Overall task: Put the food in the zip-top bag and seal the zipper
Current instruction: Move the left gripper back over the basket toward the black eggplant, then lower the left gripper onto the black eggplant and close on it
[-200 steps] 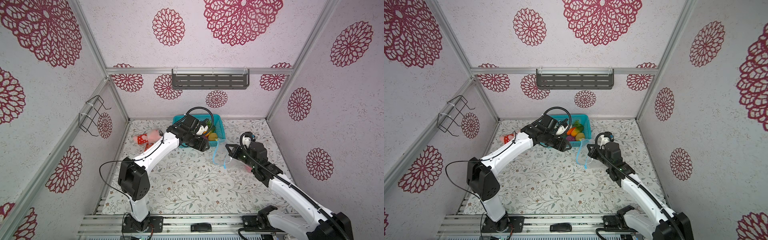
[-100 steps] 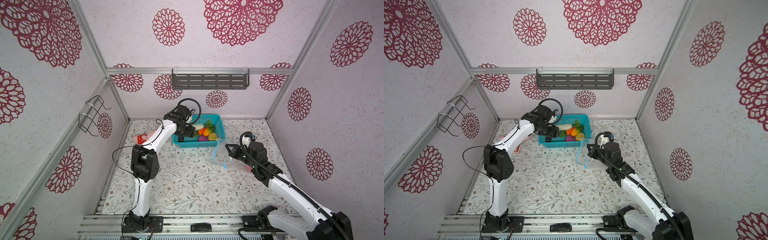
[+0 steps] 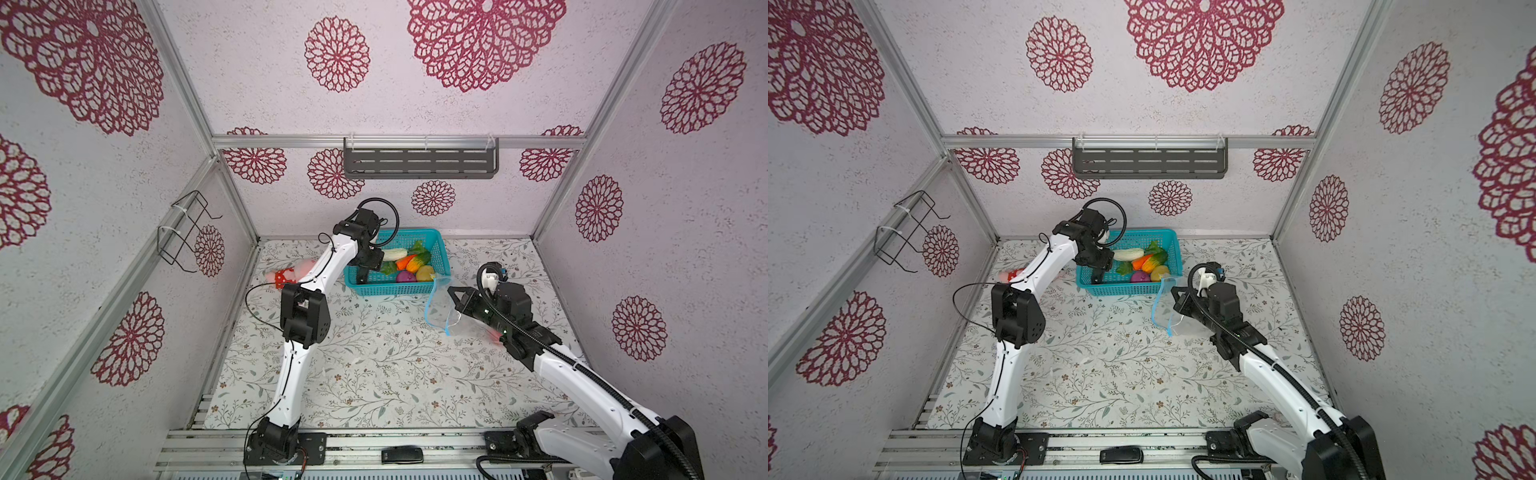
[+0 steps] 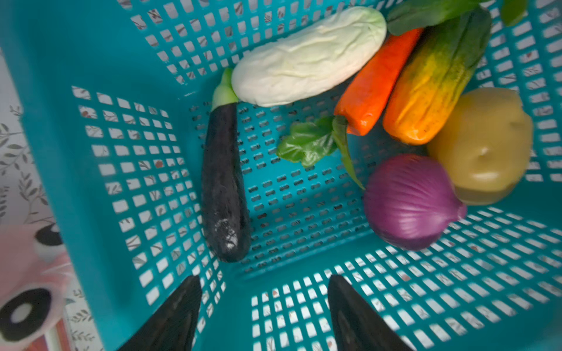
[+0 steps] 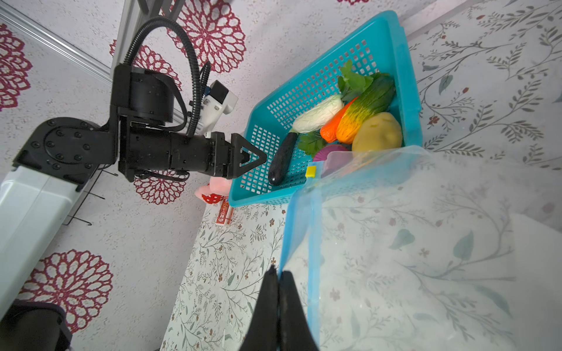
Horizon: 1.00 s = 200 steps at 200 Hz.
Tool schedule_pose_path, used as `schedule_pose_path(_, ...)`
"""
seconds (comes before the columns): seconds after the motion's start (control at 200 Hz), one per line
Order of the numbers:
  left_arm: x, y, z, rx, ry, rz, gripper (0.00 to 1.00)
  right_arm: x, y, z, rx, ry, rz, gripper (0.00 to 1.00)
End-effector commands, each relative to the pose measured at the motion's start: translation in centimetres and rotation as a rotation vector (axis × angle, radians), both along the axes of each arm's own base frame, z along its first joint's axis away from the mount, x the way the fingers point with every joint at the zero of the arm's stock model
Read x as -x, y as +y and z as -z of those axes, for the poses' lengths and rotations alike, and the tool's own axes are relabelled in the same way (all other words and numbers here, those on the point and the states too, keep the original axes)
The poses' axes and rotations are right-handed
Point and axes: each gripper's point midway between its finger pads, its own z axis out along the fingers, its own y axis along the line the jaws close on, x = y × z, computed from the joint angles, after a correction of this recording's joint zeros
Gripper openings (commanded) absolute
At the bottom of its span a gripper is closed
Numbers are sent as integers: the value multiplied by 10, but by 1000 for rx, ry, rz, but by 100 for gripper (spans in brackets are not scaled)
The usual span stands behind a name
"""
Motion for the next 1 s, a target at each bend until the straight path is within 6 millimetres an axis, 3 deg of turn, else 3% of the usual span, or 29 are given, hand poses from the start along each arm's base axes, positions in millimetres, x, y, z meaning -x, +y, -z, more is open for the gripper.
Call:
schedule_pose_path(0.0,-19,5,9,-50,-53,19,69,-2,3,-13,-29,-45,-12,0)
schedule_pose_path(0.35,-44,5,35,-86,-107,23,68,-1,1,-11,-24,-37,-8,0)
schedule_pose_path(0.816,-57,8,64,-91,-105,-7,69,-1,2,-7,-20,-20,-9,0)
schedule_pose_path(0.901,-56,6,69,-72,-88,-1,57,-2,2,-6,-19,-17,-7,0)
schedule_pose_path(0.996,-53,3,73,-53,-69,-1,55,-2,3,-5,-20,-14,-9,0)
